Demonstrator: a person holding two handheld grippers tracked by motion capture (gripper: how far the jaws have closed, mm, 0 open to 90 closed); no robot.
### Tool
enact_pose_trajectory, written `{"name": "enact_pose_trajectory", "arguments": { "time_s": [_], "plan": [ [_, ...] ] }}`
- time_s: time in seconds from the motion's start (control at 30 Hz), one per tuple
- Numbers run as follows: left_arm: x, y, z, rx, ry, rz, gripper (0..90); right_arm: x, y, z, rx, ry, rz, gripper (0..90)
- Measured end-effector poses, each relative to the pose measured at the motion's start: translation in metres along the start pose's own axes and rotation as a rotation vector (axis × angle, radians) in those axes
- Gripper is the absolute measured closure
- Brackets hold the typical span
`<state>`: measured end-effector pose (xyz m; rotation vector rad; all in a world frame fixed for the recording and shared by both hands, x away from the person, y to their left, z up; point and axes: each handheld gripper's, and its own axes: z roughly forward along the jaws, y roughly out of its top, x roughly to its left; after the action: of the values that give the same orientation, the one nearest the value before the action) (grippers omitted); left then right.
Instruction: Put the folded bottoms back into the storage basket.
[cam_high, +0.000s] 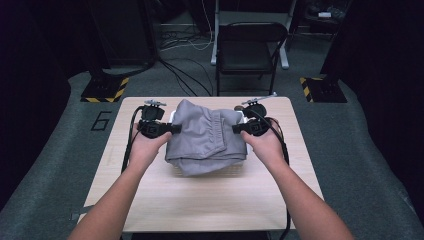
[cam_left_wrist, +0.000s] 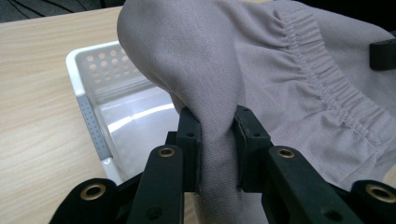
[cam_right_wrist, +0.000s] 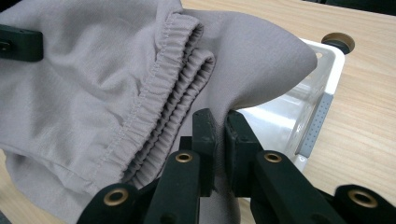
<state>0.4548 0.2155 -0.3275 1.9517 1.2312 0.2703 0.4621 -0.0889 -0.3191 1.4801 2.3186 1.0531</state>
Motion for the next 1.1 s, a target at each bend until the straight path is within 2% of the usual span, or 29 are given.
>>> {"name": "enact_pose_trajectory", "arguments": {
  "time_s": [0.3, 0.57, 0.73, 0.8, 1.1],
  "plan": [
    [0.005, 0.010, 0.006, 0.005, 0.008, 0.001, 74.6, -0.003, 0.010, 0.004, 0.004, -0.010, 0.006, 84.2],
    [0.008, 0.022, 0.013, 0.003, 0.026, -0.004, 74.6, -0.004, 0.024, 0.007, -0.003, -0.043, 0.001, 84.1],
    [0.012, 0.028, 0.016, -0.010, 0.035, 0.029, 74.6, -0.007, 0.029, 0.010, -0.003, -0.044, 0.011, 84.1],
    [0.013, 0.029, 0.017, -0.008, 0.038, 0.030, 74.6, -0.008, 0.031, 0.013, 0.000, -0.042, 0.009, 84.1],
    [0.023, 0.032, 0.039, 0.006, 0.066, 0.026, 74.6, -0.010, 0.034, 0.028, 0.002, -0.065, -0.006, 84.1]
  ]
}}
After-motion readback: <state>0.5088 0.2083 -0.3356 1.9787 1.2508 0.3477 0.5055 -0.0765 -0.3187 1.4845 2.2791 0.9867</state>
